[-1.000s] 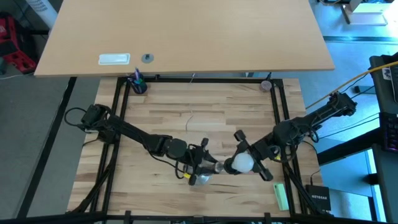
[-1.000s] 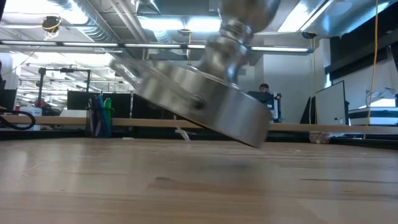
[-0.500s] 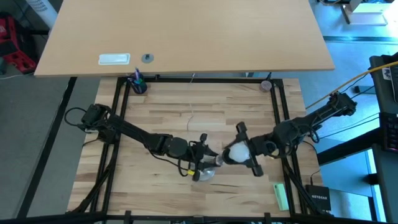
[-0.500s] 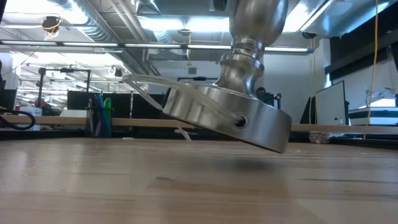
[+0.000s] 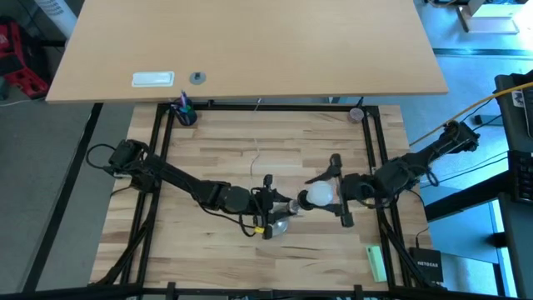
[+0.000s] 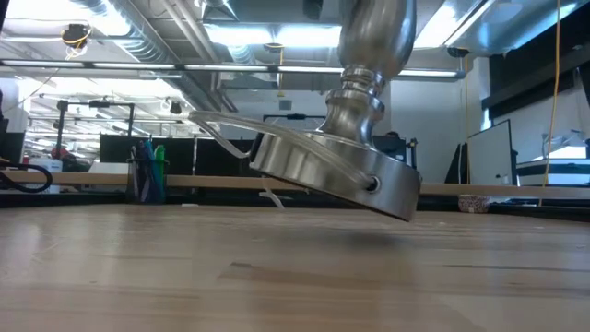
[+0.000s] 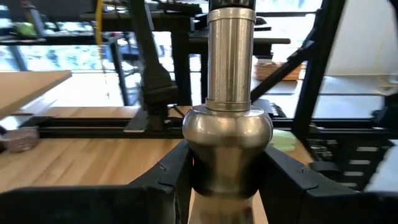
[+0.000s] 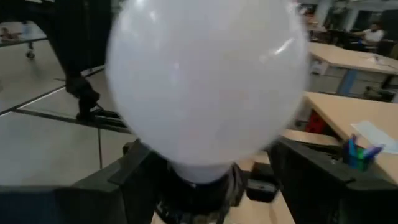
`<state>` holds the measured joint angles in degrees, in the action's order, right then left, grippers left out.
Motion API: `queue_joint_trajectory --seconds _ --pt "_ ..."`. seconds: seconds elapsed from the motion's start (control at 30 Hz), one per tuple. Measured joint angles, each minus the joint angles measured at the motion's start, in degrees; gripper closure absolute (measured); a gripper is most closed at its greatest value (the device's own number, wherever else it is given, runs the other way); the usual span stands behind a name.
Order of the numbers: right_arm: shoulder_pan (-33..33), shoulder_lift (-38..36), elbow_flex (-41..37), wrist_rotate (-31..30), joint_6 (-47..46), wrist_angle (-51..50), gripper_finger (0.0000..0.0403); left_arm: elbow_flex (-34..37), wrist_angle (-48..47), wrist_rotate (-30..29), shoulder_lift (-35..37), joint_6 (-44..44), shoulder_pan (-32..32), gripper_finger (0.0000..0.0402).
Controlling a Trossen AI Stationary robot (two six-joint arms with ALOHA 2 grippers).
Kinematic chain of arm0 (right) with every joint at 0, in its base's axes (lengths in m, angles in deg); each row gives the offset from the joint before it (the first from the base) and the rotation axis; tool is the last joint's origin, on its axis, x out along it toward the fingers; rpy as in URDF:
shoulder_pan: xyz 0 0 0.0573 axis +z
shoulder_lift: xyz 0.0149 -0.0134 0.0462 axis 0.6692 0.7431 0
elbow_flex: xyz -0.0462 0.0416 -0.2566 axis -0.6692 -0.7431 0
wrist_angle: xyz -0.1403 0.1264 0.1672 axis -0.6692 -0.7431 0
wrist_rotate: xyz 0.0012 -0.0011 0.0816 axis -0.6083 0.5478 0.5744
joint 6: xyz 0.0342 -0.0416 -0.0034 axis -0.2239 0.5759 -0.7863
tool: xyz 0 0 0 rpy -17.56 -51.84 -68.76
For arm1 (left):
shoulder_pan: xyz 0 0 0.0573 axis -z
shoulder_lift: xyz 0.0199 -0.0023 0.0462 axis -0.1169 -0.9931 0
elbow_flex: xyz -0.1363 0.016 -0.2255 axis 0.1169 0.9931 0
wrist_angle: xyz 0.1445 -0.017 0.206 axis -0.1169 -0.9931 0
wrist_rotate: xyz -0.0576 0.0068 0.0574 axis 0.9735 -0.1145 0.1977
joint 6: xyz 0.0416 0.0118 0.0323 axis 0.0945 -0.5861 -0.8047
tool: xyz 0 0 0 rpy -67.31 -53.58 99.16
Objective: Screw lightbulb
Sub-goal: Remove the light bulb from the lamp
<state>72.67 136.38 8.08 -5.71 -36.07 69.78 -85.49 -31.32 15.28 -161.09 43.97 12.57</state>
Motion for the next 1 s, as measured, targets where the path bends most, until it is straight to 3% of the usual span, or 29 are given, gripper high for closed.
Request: queue_joint_trajectory --seconds 0.17,0.4,0.7,0.87,1.0 --pt "2.2 -2.6 0.1 -5.8 0.0 0.2 0.0123 0.0 0.8 -7.1 0.0 -1.0 0.7 0.0276" --pt "2.3 -0.2 0.0 -12.5 -1.4 3.8 0.0123 0.0 2.8 -17.5 0.0 -2.2 1.4 0.0276" --pt "2.3 4.7 0.0 -24.9 1.6 15.9 0.0123 0.0 3.2 -22.8 0.0 -1.6 1.4 0.0276" --pt "1.8 5.5 0.0 -27.3 3.2 17.7 0.0127 0.0 3.2 -23.1 0.0 -1.6 1.4 0.0276" --pt "1.2 5.5 0.0 -27.5 3.5 17.9 0.0168 0.0 3.3 -23.2 0.0 -1.5 1.4 0.0276"
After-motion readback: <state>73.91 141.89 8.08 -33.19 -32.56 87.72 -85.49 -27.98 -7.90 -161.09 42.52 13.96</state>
